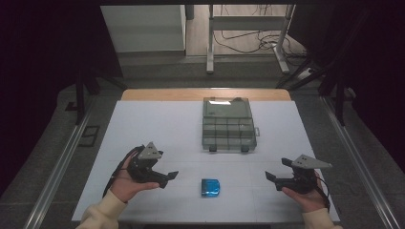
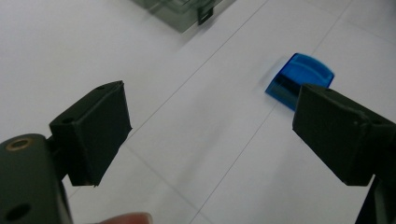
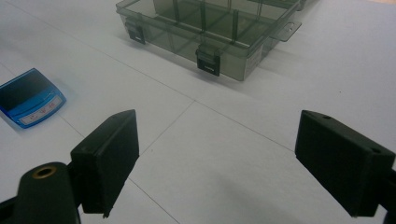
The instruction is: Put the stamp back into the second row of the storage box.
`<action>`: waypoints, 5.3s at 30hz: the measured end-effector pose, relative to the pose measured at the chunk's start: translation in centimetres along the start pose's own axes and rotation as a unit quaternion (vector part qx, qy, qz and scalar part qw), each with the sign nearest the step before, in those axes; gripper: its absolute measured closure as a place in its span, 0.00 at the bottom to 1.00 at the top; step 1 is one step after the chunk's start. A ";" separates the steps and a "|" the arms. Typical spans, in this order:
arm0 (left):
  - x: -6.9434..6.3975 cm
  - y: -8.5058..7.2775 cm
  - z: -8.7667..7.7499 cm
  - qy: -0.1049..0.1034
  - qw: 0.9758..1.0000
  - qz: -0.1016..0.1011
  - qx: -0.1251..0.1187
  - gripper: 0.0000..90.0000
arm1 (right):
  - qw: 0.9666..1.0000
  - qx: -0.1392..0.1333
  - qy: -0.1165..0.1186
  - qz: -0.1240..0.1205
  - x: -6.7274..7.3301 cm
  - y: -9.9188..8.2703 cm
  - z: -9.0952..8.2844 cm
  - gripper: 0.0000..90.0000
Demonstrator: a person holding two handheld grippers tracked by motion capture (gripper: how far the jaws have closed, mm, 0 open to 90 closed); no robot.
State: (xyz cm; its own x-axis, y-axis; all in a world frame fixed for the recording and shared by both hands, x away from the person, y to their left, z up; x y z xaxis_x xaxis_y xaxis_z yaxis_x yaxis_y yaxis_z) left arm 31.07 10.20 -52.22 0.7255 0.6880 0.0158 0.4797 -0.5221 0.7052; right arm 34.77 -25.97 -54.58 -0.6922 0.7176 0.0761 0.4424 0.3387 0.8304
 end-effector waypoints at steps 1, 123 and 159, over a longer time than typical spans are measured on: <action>-0.2 0.2 0.1 -0.002 1.000 0.004 0.001 0.13 | 1.000 0.000 0.000 0.000 0.0 0.0 0.0 0.15; -7.7 6.4 5.9 -0.100 0.977 0.178 0.068 0.46 | 1.000 0.017 -0.003 -0.007 -0.1 -0.4 0.7 0.15; -0.8 12.6 11.8 -0.050 0.983 0.158 0.084 0.46 | 1.000 0.021 -0.001 -0.007 -0.1 -0.5 0.9 0.16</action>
State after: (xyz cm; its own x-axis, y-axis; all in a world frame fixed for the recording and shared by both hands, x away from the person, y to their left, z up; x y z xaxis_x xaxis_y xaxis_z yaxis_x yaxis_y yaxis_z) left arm 42.36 -2.85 -51.66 0.8925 0.4287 0.1398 0.2904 -0.7837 0.5491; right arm 35.15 -25.67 -55.51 -0.6974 0.7140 0.0624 0.4561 0.3750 0.8071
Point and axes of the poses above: each handheld gripper's, and its own axes: z roughly forward along the jaws, y roughly out of its top, x roughly to its left, the point moved 10 cm from there along z, roughly forward along the jaws, and after that the axes turned 4 degrees about y, right-handed, at the moved point
